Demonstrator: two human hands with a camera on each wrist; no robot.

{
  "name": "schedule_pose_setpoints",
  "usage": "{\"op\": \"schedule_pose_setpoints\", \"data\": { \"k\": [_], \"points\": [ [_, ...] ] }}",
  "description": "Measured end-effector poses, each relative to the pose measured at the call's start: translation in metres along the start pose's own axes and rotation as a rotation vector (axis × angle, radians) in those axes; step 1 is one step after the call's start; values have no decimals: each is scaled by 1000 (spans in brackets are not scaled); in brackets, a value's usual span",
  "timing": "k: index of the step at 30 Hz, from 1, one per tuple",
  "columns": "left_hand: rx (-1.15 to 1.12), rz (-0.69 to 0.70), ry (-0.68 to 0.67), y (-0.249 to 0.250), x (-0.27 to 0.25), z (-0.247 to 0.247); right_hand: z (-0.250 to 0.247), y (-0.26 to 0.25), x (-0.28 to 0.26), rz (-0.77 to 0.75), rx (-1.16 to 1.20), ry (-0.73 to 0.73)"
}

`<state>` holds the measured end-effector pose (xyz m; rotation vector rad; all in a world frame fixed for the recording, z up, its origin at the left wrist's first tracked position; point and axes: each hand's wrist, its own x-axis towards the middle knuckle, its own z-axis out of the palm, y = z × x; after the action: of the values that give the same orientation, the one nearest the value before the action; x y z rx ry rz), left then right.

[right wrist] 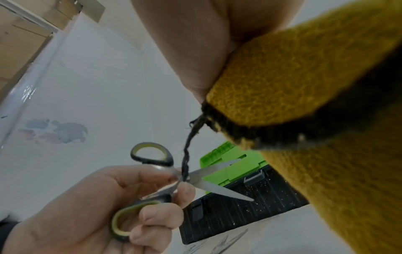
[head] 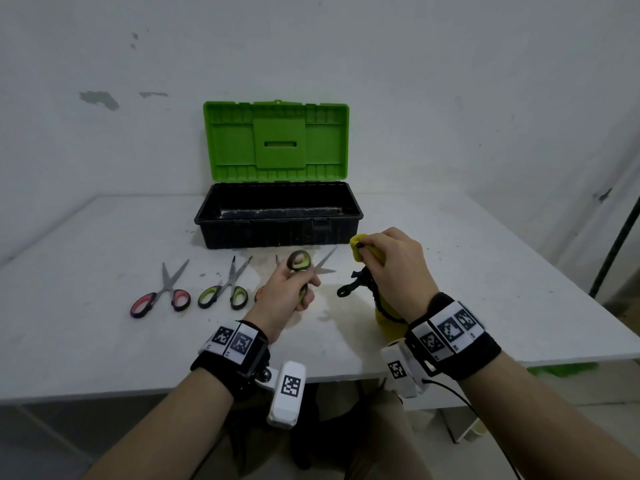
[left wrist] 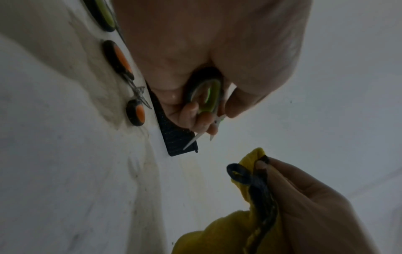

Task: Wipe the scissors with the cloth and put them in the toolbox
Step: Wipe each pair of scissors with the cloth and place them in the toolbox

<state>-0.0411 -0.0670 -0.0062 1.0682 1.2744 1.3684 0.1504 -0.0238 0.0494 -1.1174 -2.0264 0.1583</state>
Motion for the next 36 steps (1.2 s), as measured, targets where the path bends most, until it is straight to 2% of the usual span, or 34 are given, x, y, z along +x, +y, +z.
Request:
{"op": "schedule_pose_setpoints", "data": {
  "k": [5, 8, 12, 19, 24, 27, 32, 36],
  "points": [
    [152, 65, 29, 5, -3, 0, -4, 4, 1, -4, -18, 15],
    [191, 51, 34, 4, -1, -1, -5, 7, -2, -10, -23, 7],
    [141, 13, -35, 5, -3, 0, -4, 9, -4, -6, -26, -5],
    [243, -36, -67, 3, 0, -4, -4, 8, -8, -18, -1, -43],
    [355, 2, -88, 3, 1, -7, -6, 7, -13, 18, 122, -131],
    [423, 40, -81, 1, 2, -5, 0, 7, -15, -31, 87, -174],
    [375, 61, -95, 2, -2, 9, 16, 4, -17, -121, 45, -263],
    [360, 55, -69, -1, -4, 15, 22, 8, -20, -101, 1, -191]
  ]
}}
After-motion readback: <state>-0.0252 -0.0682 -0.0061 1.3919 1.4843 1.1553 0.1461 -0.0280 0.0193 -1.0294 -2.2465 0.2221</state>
